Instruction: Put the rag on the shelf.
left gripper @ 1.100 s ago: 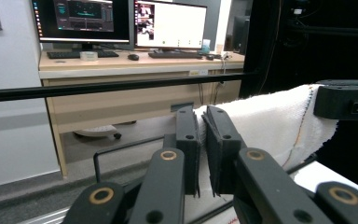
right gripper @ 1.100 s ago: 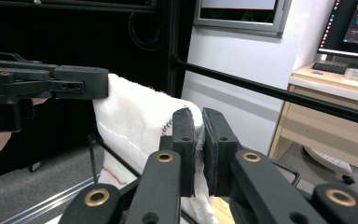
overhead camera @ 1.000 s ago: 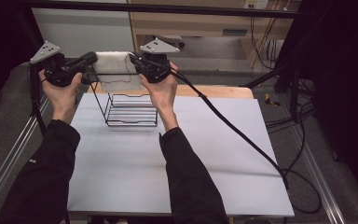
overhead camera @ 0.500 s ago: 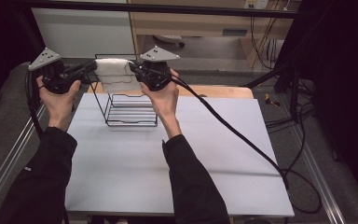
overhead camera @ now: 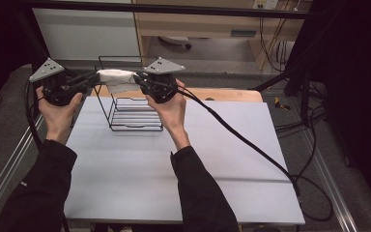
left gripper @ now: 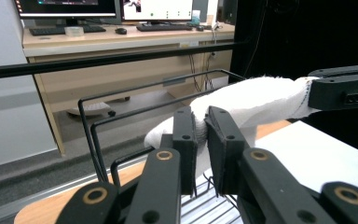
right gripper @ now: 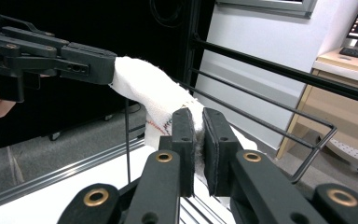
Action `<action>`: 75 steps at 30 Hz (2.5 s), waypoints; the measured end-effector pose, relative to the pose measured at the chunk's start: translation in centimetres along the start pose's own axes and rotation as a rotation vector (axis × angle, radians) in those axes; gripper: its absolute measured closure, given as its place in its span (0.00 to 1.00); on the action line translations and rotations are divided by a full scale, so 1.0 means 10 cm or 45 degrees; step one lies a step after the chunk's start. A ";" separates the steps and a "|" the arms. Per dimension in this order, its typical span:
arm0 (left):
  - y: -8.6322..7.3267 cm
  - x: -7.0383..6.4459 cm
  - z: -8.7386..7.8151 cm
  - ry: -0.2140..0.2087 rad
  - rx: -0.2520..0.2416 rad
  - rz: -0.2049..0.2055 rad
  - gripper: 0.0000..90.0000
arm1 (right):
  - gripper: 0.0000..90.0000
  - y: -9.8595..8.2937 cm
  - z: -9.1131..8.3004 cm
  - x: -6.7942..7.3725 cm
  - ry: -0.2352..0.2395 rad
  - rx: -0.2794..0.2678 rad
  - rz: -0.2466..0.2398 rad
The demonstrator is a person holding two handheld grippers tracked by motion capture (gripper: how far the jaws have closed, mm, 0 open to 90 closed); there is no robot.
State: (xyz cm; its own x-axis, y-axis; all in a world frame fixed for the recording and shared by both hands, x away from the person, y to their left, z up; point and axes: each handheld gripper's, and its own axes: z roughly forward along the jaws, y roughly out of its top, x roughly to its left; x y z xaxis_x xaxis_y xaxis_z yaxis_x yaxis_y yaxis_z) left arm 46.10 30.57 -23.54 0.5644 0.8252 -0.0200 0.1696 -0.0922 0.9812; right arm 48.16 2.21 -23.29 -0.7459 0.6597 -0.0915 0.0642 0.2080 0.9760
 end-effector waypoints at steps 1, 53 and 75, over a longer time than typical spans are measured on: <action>0.01 0.00 -0.01 0.000 0.007 0.000 0.90 | 0.93 -0.01 0.00 0.00 0.001 0.002 -0.003; -0.03 -0.04 0.14 -0.032 0.148 -0.011 1.00 | 0.75 -0.13 -0.09 0.06 0.044 -0.019 -0.013; -0.30 -0.04 0.28 -0.002 0.211 0.011 1.00 | 1.00 -0.34 0.25 -0.03 0.008 0.170 0.065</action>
State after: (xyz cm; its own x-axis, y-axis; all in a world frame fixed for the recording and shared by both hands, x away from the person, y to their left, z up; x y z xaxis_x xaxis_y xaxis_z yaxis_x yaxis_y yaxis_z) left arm 47.67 28.95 -26.99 0.5675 0.8233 -0.0118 0.2952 -0.1901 0.9363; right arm 49.83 3.06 -27.04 -0.7436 0.6673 -0.0406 0.1897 0.2689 0.9443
